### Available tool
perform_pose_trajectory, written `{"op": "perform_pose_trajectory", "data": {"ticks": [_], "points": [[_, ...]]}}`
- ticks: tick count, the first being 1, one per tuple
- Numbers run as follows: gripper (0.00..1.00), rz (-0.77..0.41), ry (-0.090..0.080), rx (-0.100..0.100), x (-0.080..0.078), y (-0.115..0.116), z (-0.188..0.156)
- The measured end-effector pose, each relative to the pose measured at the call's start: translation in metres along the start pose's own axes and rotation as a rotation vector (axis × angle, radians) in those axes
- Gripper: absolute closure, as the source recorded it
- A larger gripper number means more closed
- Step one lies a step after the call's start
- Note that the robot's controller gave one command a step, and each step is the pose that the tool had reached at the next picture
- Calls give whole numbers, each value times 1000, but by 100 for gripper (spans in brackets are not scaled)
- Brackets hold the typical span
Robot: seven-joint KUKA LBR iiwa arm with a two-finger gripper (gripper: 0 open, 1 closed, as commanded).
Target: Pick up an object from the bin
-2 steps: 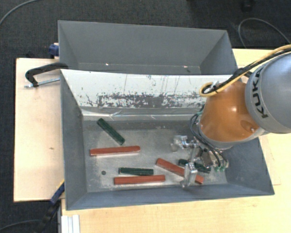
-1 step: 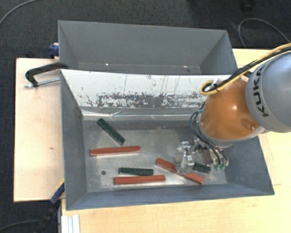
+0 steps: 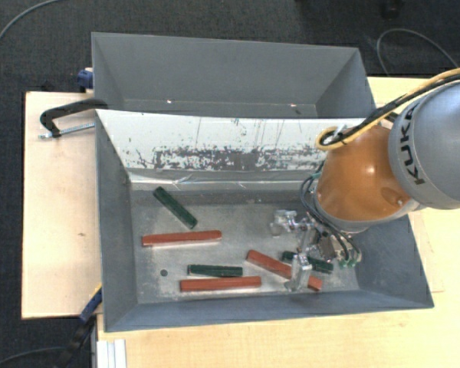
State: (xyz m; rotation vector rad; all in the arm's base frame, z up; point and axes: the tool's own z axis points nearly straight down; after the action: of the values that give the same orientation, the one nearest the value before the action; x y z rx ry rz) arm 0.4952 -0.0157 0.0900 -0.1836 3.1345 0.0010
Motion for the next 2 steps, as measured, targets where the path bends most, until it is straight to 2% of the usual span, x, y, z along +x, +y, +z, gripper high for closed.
{"op": "perform_pose_trajectory", "data": {"ticks": [1, 2], "points": [[0, -104, 3, -1, 2, 0, 20], [100, -103, 2, -1, 2, 0, 20]]}}
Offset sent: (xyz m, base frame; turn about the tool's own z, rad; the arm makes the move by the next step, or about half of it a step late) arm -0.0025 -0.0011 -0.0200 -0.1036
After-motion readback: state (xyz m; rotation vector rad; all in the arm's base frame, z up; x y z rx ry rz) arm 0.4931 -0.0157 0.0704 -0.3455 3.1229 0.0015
